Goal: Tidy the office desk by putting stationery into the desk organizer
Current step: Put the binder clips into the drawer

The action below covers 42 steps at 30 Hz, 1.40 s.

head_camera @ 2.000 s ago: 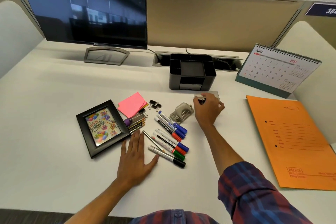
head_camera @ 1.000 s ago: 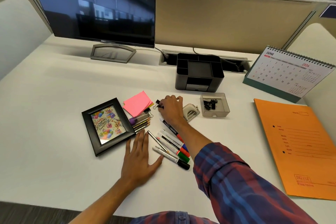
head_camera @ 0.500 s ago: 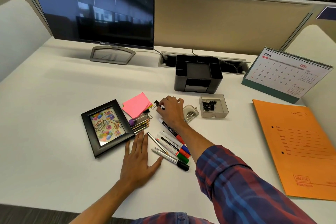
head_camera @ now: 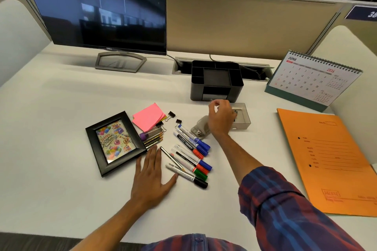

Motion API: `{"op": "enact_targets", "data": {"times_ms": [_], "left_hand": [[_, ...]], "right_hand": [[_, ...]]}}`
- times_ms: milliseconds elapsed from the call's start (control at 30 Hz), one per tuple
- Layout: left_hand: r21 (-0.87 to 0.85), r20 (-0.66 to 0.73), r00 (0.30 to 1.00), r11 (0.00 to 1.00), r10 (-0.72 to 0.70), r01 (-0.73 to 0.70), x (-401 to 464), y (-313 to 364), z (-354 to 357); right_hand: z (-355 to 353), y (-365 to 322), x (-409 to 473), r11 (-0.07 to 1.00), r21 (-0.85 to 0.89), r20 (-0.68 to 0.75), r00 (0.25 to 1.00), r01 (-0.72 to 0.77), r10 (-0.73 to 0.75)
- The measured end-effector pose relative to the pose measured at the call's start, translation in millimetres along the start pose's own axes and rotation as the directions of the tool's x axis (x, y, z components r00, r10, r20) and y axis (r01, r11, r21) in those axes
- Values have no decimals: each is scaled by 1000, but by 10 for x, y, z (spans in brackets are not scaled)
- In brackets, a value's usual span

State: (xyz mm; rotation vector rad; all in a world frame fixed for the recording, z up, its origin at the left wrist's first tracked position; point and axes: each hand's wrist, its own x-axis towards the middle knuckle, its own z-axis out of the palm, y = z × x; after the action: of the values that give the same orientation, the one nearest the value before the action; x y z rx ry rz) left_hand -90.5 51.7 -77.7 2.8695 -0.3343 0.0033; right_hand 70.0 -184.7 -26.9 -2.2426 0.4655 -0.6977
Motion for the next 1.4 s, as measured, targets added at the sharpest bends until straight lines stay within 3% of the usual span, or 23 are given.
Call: {"op": "enact_targets", "data": {"times_ms": [133,300,400,533,700,767,1000,1233,1400], "left_hand": [[17,-3,1000,1000,3,-3,-1,2,3],[31,9,1000,1000,-2,2,-3,-4,3],[28,10,1000,1000,1,-2,-3,-5,8],[13,5,1000,1000,3,-4,-4,-6,3],[1,11,1000,1000,1,-1,-5,-1,-10],[-2,7,1000,1000,0,0,-6,1,-8],[-7,-1,1000,1000,-5,5,-1,9,-9],[-11,6,1000,1000,-12,12,-1,14,-10],[-19,11,1000,1000,-12,12,3,6,-1]], "right_hand": [[-173,241,111,995,-78,-77,995,-66,60],[-324,458,146,963,-240,-19,992,-124,124],[-290,425,93,964,-240,0,993,-117,121],[-107,154,-4,984,-170,57,998,45,-36],[109,-212,-149,956,-137,231,947,258,-222],[181,-298,-218,949,-140,307,923,284,-231],[378,-456,-369,826,-397,580,807,400,-112],[461,-650,-391,767,-506,565,823,395,-52],[487,-634,-380,881,-385,491,869,275,-56]]}}
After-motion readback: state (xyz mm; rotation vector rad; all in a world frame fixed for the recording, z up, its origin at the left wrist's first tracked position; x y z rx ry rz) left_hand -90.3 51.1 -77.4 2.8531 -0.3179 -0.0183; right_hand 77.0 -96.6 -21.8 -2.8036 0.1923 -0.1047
